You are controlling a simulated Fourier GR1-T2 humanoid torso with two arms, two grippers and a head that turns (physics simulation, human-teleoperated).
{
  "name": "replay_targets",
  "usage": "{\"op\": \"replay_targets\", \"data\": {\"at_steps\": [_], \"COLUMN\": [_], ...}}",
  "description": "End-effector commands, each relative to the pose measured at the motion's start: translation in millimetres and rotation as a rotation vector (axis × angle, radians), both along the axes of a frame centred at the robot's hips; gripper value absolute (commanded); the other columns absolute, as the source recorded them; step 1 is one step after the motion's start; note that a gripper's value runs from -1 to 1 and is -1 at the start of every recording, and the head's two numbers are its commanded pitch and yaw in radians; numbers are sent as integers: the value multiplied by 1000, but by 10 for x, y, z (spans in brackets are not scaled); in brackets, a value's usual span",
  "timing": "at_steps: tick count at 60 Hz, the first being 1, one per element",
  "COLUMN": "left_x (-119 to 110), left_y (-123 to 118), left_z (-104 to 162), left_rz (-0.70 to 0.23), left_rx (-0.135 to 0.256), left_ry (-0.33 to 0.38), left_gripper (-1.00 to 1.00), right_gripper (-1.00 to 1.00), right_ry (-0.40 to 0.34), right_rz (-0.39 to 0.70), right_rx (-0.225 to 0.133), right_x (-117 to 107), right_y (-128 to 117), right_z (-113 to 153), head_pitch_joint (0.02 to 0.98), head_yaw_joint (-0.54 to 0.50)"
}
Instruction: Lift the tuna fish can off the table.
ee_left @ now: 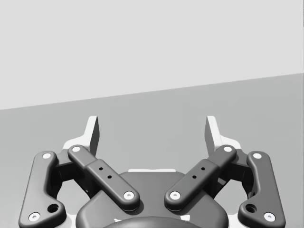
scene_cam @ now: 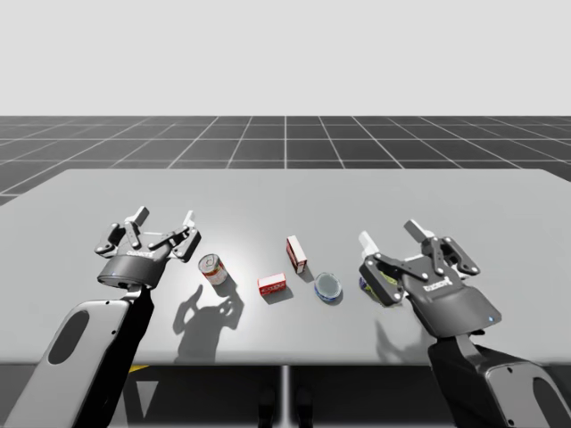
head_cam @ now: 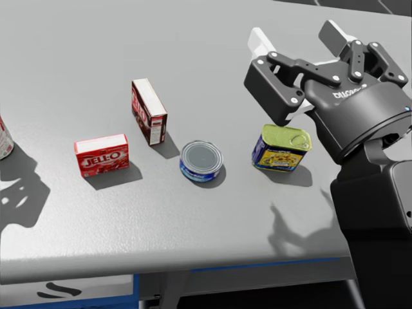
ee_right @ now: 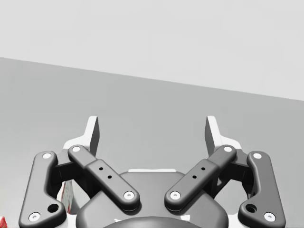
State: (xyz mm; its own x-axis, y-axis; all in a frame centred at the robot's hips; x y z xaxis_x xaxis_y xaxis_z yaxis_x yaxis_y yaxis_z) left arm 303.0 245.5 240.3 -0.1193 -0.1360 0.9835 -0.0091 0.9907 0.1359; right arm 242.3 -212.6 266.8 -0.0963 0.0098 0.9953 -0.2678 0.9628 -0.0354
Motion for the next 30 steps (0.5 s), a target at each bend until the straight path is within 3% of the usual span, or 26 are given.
{"op": "replay_targets", "data": {"at_steps": [1, 9, 14, 21, 30], "left_x": [-1, -5, -1, 2, 13], "left_y": [-4, -9, -13, -15, -26], "left_z": [-3, -2, -2, -2, -9], "left_rz": [-1, -4, -9, -11, -7], "left_rx": [-2, -5, -7, -7, 8], "left_ry": [0, -1, 0, -1, -12], "left_gripper": [-1000, -1000, -1000, -1000, -1000], "right_gripper": [-1000, -1000, -1000, -1000, -1000], "right_ry": [29, 84, 72, 101, 206], "right_rz": [82, 136, 153, 188, 182], "right_rx": [-60, -63, -76, -102, -80], "right_x": [-428, -686, -821, -911, -894], "right_y": [215, 306, 362, 431, 539], "right_z": [-112, -224, -346, -552, -907], "head_pitch_joint": [909, 909, 908, 908, 907], "head_yaw_joint": [-211, -210, -208, -208, -200]}}
